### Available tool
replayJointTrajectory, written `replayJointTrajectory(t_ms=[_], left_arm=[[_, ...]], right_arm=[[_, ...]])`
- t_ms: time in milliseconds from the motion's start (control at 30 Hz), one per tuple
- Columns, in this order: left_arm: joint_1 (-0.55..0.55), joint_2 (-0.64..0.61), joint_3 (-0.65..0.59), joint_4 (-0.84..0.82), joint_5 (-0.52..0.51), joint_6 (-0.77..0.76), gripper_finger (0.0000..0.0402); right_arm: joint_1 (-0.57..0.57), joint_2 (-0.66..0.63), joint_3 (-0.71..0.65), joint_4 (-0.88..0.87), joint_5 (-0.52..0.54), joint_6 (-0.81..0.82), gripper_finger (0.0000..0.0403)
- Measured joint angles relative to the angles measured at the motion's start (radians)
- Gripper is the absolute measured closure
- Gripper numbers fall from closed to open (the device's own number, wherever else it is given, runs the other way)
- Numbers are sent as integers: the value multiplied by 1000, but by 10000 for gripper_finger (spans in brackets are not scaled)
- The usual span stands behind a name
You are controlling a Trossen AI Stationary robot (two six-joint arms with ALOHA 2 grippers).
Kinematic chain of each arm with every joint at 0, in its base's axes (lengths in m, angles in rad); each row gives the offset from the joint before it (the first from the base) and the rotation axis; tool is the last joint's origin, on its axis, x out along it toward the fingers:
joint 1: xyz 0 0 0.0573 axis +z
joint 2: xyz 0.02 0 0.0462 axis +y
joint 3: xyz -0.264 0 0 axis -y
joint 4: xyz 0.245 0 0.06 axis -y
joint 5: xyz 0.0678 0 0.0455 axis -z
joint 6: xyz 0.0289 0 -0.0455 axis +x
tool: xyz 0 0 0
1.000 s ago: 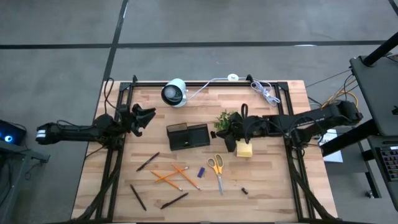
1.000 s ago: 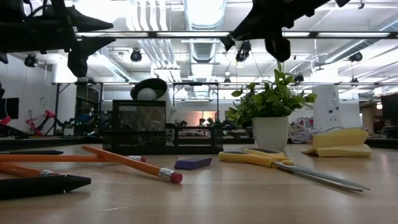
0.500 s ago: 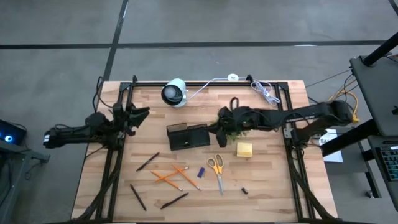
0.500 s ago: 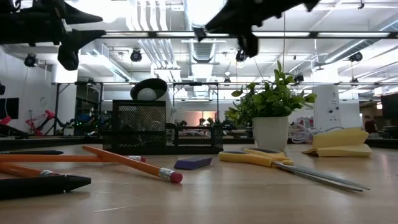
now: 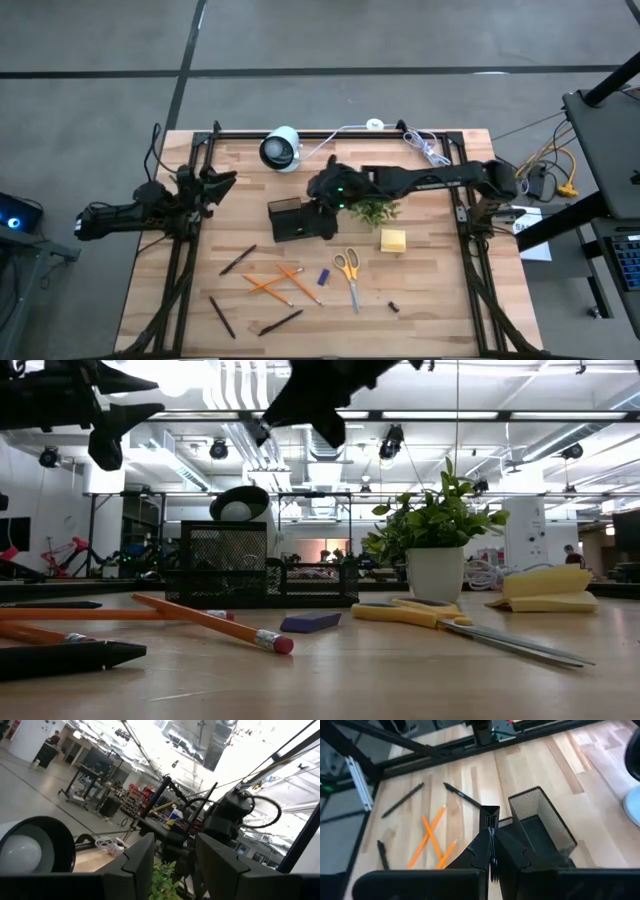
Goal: Pick and place office supplies into organizer
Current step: Put the right binder clip in the black desk organizer
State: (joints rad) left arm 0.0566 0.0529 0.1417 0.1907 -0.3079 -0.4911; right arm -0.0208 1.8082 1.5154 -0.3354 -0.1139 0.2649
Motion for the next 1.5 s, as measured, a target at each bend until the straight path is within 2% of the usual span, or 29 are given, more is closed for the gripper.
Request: replayJointTrajectory(t_ms=[300, 700, 1267, 1500], left_arm=[[0, 2, 0, -5, 4, 0, 269], [0, 4, -5, -23, 6, 0, 269], [0, 4, -17, -20, 5, 0, 269], [0, 3, -18, -20, 5, 0, 269]], right_arm=[[1, 120, 150, -142, 4, -115, 394], [24, 270, 240, -141, 11, -251, 394], [29, 356, 263, -149, 11, -345, 394], [29, 389, 263, -87, 36, -348, 394]])
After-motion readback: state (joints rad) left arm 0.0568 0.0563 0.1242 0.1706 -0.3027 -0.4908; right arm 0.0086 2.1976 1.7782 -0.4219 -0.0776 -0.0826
